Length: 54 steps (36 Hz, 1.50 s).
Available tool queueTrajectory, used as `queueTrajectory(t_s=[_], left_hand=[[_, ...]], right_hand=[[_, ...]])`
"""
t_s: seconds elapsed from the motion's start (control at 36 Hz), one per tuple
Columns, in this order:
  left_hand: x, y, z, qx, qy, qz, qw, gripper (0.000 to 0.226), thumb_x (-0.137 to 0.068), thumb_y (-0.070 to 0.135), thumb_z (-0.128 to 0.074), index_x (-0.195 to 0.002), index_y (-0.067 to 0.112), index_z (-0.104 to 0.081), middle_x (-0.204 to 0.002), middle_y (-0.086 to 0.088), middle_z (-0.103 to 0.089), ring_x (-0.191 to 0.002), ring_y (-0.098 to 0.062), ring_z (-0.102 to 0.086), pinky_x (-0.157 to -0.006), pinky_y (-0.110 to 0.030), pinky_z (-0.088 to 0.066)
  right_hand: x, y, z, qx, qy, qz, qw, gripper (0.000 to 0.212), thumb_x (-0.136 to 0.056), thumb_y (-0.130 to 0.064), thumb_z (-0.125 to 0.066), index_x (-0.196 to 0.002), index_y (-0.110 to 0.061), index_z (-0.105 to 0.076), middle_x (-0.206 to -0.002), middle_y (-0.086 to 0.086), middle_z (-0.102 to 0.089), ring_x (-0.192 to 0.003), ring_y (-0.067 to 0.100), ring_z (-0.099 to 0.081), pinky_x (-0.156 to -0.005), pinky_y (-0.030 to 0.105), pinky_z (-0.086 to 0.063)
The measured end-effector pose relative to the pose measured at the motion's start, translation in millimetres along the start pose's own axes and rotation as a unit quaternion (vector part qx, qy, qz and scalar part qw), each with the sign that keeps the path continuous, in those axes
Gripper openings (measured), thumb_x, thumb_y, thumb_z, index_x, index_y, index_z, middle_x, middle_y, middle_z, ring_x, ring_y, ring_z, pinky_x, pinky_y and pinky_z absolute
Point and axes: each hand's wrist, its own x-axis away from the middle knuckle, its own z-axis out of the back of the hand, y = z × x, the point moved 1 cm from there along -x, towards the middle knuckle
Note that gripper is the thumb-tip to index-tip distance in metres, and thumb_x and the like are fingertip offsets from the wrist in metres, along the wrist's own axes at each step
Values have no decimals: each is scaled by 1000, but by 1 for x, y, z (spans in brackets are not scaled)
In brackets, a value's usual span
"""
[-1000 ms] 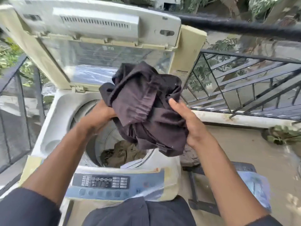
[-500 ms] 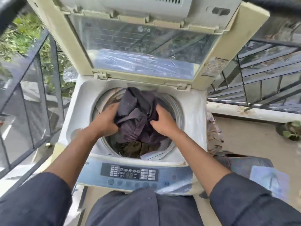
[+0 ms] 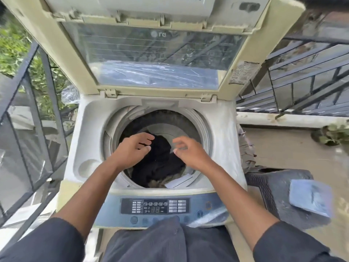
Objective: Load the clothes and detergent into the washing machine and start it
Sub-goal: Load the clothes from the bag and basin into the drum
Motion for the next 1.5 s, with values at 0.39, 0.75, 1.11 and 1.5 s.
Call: queueTrajectory(t_s=[0.39, 0.75, 1.11, 1.5], left_hand=[[-8, 108, -36, -1, 7, -130, 991, 33, -102, 11, -63, -130, 26, -71, -120, 11, -76, -111, -9, -72, -106, -36, -56], [-55, 233, -111, 30, -51, -196, 979, 31, -103, 9, -61, -124, 28, -73, -112, 13, -78, -109, 0, -71, -88, -13, -54], [-192, 295, -260, -97, -147, -98, 980, 35, -93, 11, -59, -122, 22, -74, -114, 2, -76, -98, -17, -71, -98, -42, -59], [-279, 204, -383, -224, -166, 177, 944, 45, -98, 34, -57, -143, 30, -63, -143, -7, -65, -132, -34, -60, -106, -39, -52]], right_hand=[[48, 2, 78, -108, 159, 79, 978, 22, -98, -23, -67, -117, -34, -72, -111, -18, -74, -97, -5, -70, -89, 18, -54], [68, 106, 202, -163, 335, 41, 927, 19, -96, -14, -70, -102, -32, -74, -92, -16, -77, -83, 1, -71, -78, 19, -55], [-11, 285, 261, -79, 278, -154, 945, 26, -90, -15, -64, -111, -27, -73, -83, -18, -67, -84, 14, -71, -87, 35, -58], [-150, 426, 189, 14, 33, -201, 979, 30, -99, -23, -62, -127, -18, -69, -126, 11, -72, -117, 32, -67, -96, 38, -55]])
